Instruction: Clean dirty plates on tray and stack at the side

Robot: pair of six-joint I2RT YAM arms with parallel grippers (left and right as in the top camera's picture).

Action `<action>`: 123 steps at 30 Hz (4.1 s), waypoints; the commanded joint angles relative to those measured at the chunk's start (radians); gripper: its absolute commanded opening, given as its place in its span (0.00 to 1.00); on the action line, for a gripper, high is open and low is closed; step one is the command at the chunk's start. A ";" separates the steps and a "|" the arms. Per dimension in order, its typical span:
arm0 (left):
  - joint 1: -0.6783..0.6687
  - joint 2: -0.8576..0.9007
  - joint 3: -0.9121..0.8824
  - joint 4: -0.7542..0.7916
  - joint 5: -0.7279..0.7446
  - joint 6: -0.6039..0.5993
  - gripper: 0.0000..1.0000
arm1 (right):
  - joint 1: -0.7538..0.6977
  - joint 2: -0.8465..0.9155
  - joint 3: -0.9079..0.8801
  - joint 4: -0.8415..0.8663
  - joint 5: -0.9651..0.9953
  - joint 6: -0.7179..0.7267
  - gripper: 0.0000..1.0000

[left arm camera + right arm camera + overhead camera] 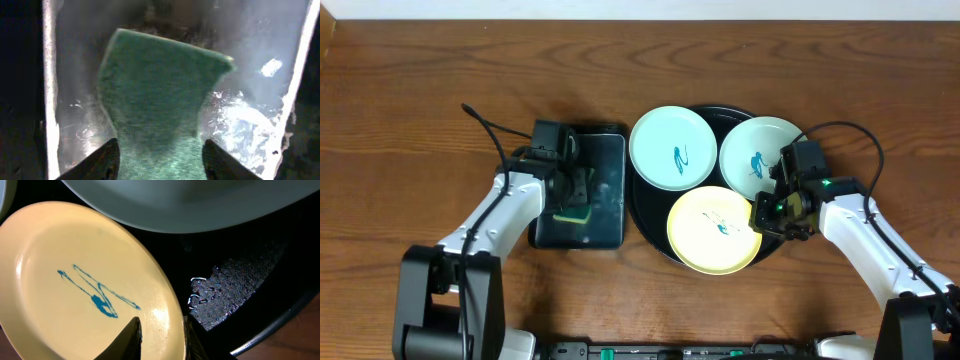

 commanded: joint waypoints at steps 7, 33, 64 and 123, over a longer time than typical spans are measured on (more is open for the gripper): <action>0.003 0.007 -0.011 0.014 -0.008 -0.003 0.53 | 0.006 0.005 0.011 -0.004 -0.008 -0.005 0.27; 0.003 0.089 0.003 -0.010 0.022 -0.024 0.07 | 0.006 0.005 0.011 -0.005 -0.008 -0.006 0.27; 0.003 -0.209 0.035 -0.048 0.126 -0.002 0.08 | 0.006 0.005 0.011 -0.005 -0.008 -0.006 0.27; 0.003 -0.208 0.031 -0.071 0.126 -0.002 0.08 | 0.006 -0.009 -0.028 -0.019 0.089 -0.091 0.22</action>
